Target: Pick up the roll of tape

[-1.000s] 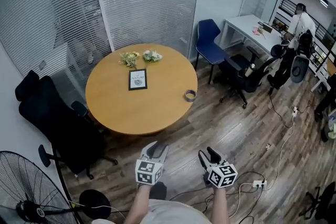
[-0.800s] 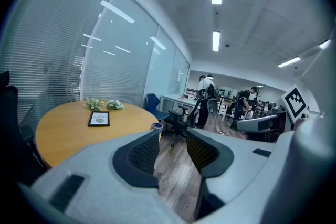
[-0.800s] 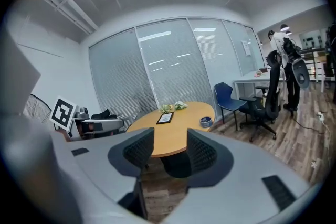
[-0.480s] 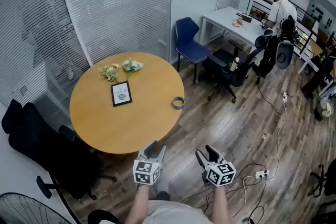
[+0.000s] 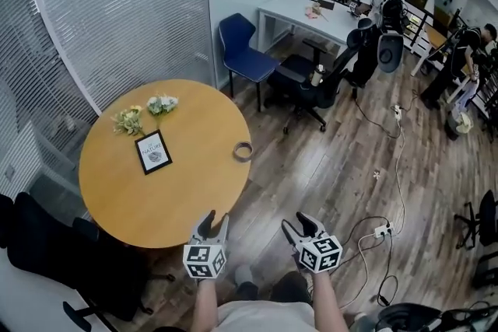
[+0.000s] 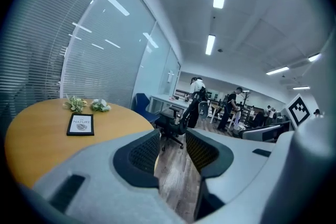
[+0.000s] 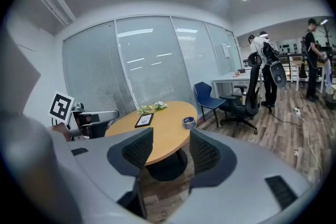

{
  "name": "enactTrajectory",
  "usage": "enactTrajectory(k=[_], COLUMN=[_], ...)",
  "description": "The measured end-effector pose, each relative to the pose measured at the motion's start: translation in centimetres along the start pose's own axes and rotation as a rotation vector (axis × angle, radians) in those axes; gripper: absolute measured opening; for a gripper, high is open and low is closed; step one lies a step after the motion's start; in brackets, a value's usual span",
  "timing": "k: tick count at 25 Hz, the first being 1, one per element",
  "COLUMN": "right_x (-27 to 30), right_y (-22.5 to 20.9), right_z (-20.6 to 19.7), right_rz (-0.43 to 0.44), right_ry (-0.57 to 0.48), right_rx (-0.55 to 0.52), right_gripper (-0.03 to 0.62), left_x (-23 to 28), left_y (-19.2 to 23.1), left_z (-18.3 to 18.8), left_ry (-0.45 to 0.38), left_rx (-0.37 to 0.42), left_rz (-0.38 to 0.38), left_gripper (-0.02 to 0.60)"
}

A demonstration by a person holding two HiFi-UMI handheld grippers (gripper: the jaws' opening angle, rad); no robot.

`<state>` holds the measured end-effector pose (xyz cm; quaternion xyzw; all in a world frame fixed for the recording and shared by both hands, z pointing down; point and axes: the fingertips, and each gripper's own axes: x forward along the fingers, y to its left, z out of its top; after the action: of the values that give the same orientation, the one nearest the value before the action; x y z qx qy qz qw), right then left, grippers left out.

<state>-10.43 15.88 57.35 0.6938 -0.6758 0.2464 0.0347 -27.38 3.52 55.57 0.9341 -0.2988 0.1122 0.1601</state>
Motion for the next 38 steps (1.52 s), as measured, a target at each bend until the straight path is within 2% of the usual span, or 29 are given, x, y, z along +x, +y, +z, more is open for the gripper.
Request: enactTrajectory(k=[4, 8, 15, 19, 26, 31, 38], right_x=[1.9, 3.6, 6.8, 8.4, 12.4, 14.5, 15.7], right_y=[1.6, 2.3, 0.0, -2.9, -10.3, -12.8, -18.3], right_z=[-0.3, -0.2, 2.2, 3.7, 6.6, 8.9, 11.5], right_rz=[0.043, 0.103, 0.183, 0.208, 0.204, 0.251, 0.263], right_ry=[0.039, 0.059, 0.06, 0.065, 0.06, 0.068, 0.084], right_rx=[-0.02, -0.052, -0.069, -0.073, -0.032, -0.066, -0.087], right_gripper=[0.205, 0.206, 0.207, 0.206, 0.206, 0.207, 0.207], left_x=[-0.8, -1.1, 1.3, 4.8, 13.3, 19.2, 25.0], left_y=[1.7, 3.2, 3.8, 3.7, 2.3, 1.7, 0.4], left_z=[-0.8, -1.0, -0.1, 0.9, 2.1, 4.2, 5.8], left_ry=[0.008, -0.008, -0.031, -0.03, 0.006, -0.004, -0.013], left_rx=[-0.037, -0.067, -0.093, -0.1, -0.074, -0.067, -0.085], left_rz=[0.023, 0.078, 0.163, 0.194, 0.19, 0.201, 0.234], left_gripper=[0.147, 0.147, 0.147, 0.147, 0.147, 0.147, 0.147])
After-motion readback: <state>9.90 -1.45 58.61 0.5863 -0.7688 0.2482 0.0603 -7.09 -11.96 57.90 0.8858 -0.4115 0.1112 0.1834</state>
